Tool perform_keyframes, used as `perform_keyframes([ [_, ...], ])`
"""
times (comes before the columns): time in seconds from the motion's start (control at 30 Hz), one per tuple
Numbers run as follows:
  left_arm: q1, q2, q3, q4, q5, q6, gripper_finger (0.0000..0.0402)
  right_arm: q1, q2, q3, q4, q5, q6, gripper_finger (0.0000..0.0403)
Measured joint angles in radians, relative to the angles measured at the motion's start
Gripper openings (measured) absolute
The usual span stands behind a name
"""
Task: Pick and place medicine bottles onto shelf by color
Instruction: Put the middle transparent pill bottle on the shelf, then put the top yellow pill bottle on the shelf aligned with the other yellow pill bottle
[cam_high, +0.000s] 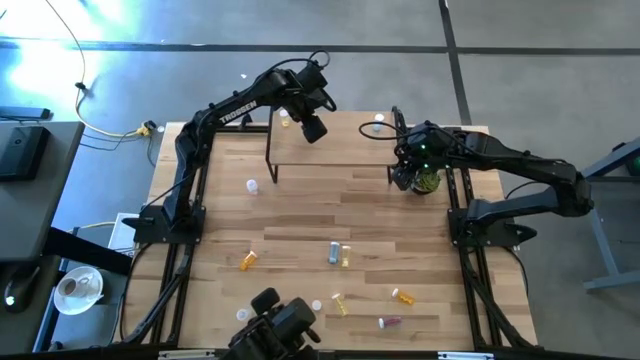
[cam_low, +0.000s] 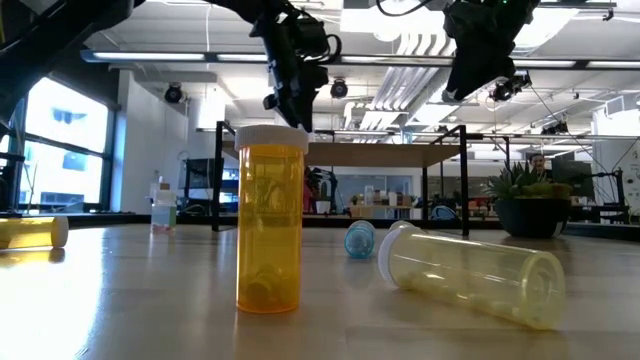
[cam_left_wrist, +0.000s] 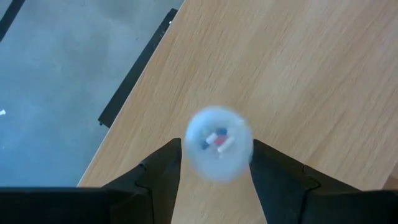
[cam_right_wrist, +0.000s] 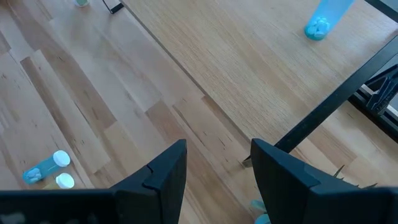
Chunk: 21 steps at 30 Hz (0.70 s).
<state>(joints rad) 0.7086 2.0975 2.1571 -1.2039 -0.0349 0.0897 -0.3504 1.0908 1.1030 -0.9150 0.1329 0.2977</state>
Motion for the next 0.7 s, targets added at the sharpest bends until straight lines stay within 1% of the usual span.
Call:
perform_keyframes([
  [0.23,0.0,0.0,0.0,0.028,-0.002,0.0,0.0192,0.0,0.0,0.0,0.0,0.0,0.0,0.017],
  [0.47,0.0,0.0,0.0,0.021,-0.002,0.001,0.0191,0.0,0.0,0.0,0.0,0.0,0.0,0.017],
  [0.7,-0.001,-0.001,0.08,-0.064,-0.002,0.037,0.0191,0.0,0.0,0.0,0.0,0.0,0.001,0.017],
])
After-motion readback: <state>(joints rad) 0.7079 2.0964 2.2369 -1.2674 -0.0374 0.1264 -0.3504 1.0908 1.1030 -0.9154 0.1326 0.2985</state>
